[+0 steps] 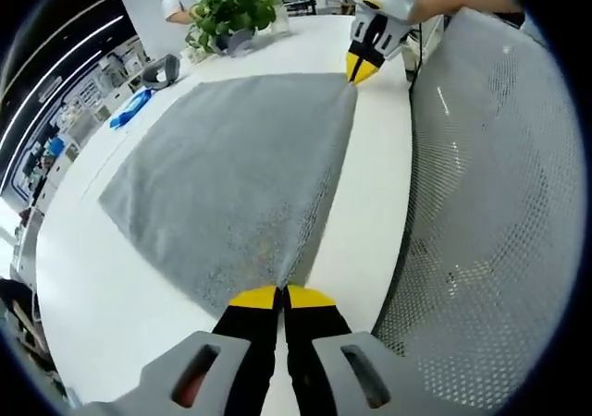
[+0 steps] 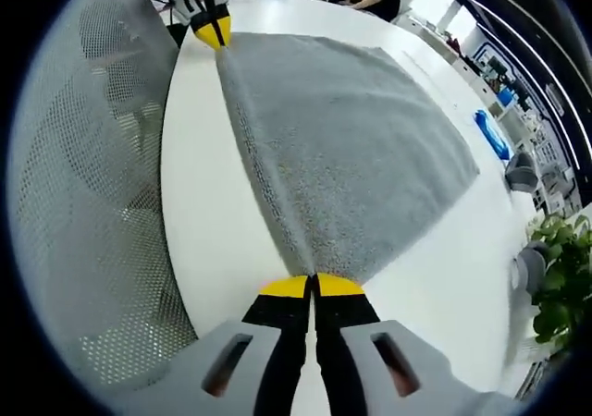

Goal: Fold the towel on the table until its edges align and the towel forms a compact rectangular stack.

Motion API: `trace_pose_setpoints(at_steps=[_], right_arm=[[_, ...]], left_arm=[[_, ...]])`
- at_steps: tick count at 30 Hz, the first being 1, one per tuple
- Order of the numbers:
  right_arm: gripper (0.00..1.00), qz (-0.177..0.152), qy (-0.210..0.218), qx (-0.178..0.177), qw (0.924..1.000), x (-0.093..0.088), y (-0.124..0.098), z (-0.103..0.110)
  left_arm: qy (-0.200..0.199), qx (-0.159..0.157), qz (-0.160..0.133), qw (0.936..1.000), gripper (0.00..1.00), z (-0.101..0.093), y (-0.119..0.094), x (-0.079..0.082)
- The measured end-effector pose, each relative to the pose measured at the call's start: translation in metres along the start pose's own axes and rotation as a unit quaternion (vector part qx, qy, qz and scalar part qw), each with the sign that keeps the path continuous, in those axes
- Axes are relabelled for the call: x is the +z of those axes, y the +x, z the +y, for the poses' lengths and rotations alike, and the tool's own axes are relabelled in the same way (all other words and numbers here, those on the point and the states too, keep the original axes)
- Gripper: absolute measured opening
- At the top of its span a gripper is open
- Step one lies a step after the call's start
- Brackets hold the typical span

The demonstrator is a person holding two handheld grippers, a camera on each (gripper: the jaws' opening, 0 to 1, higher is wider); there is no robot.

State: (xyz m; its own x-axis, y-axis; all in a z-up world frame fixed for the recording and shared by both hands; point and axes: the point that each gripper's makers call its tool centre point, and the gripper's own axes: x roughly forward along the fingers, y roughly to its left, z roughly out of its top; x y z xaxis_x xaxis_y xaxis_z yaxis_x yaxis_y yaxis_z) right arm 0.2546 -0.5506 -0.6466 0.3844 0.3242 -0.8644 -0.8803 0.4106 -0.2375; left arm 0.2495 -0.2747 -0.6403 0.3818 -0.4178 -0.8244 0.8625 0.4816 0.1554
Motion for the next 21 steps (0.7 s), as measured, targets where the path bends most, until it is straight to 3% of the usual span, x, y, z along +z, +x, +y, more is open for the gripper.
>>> trace_pose_setpoints(at_steps=[6, 10, 21], right_arm=[[0.0, -0.035, 0.049, -0.016, 0.998, 0.009, -0.018, -0.01], [0.0, -0.049, 0.073, -0.035, 0.9955, 0.017, -0.031, -0.014], [0.0, -0.054, 0.061, -0.082, 0.9933, 0.034, -0.059, -0.019]], left_arm=[[-0.02, 0.021, -0.027, 0.9992, 0.01, 0.008, -0.018, 0.013], [-0.001, 0.045, -0.038, 0.9982, 0.01, 0.012, -0.032, 0.024], [-0.002, 0.087, -0.052, 0.9949, 0.01, 0.02, -0.067, 0.045]])
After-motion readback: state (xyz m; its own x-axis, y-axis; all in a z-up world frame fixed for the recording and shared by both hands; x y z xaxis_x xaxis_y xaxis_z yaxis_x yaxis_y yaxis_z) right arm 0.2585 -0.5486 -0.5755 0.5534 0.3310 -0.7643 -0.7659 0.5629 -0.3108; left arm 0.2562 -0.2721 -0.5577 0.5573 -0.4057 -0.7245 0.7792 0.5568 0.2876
